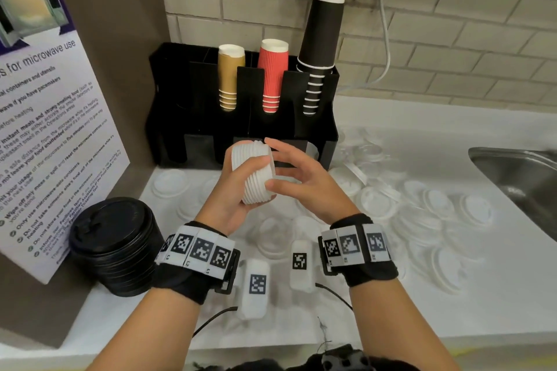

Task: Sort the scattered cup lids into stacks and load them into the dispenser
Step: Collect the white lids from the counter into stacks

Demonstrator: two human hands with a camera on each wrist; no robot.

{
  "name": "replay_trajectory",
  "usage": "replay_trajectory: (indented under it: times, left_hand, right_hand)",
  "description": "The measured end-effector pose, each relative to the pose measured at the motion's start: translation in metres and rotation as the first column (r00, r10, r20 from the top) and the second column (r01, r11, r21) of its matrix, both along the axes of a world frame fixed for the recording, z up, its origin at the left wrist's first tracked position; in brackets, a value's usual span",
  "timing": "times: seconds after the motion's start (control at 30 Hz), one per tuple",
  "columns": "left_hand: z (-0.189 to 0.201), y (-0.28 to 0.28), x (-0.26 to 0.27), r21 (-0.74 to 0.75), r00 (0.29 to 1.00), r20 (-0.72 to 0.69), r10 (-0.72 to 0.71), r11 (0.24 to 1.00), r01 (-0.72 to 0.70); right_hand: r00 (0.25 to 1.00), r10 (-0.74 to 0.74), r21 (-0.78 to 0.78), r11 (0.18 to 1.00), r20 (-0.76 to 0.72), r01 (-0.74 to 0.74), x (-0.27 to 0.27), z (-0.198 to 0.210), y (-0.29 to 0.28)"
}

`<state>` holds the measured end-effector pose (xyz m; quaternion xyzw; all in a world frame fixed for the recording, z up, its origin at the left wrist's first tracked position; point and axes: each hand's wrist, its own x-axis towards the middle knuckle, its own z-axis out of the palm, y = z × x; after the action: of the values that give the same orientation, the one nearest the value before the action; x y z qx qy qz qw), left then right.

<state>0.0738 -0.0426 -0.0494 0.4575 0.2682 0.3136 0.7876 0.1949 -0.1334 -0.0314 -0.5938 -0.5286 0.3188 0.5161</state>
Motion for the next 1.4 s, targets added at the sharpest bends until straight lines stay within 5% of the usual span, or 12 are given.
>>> replay_trajectory:
  times: [0.13,0.23,0.3,0.47,0.57,0.73,1.03,1.23,1.4]
  left_hand:
    - [0.003,0.011,-0.004,-0.024,0.994,0.018,0.103,0.994,-0.103]
    - [0.002,0.023,-0.014,-0.036,0.987,0.019,0.157,0.987,-0.156]
    - [0.001,0.028,-0.019,-0.049,0.986,0.022,0.167,0.985,-0.165]
    - [0.001,0.027,-0.023,-0.043,0.989,0.029,0.148,0.988,-0.147]
    - [0.002,0.023,-0.021,-0.031,0.992,0.021,0.123,0.992,-0.122]
    - [0.003,0.019,-0.021,-0.020,0.991,0.029,0.129,0.992,-0.128]
    - [0.007,0.015,-0.024,-0.029,0.988,0.048,0.148,0.989,-0.146]
    - [0.013,0.021,-0.029,-0.032,0.981,0.068,0.183,0.983,-0.181]
    - [0.014,0.021,-0.032,-0.029,0.977,0.087,0.195,0.981,-0.193]
  right_hand:
    - [0.985,-0.159,-0.042,0.986,0.071,0.163,0.030,0.019,-0.002]
    - [0.889,-0.387,-0.061,0.909,0.244,0.412,0.078,0.037,-0.017]
    - [0.835,-0.412,-0.155,0.857,0.366,0.491,0.104,0.044,-0.026]
    - [0.727,-0.038,-0.522,0.671,0.685,0.527,0.126,0.036,-0.019]
    - [0.675,0.214,-0.659,0.548,0.706,0.516,0.117,0.013,0.001]
    - [0.682,0.268,-0.711,0.468,0.681,0.525,0.110,-0.038,0.030]
    - [0.625,0.194,-0.600,0.586,0.756,0.545,0.098,-0.053,0.033]
    - [0.635,0.389,-0.694,0.634,0.668,0.342,0.075,-0.019,0.052]
    - [0.624,0.462,-0.712,0.664,0.630,0.227,0.049,-0.028,0.072]
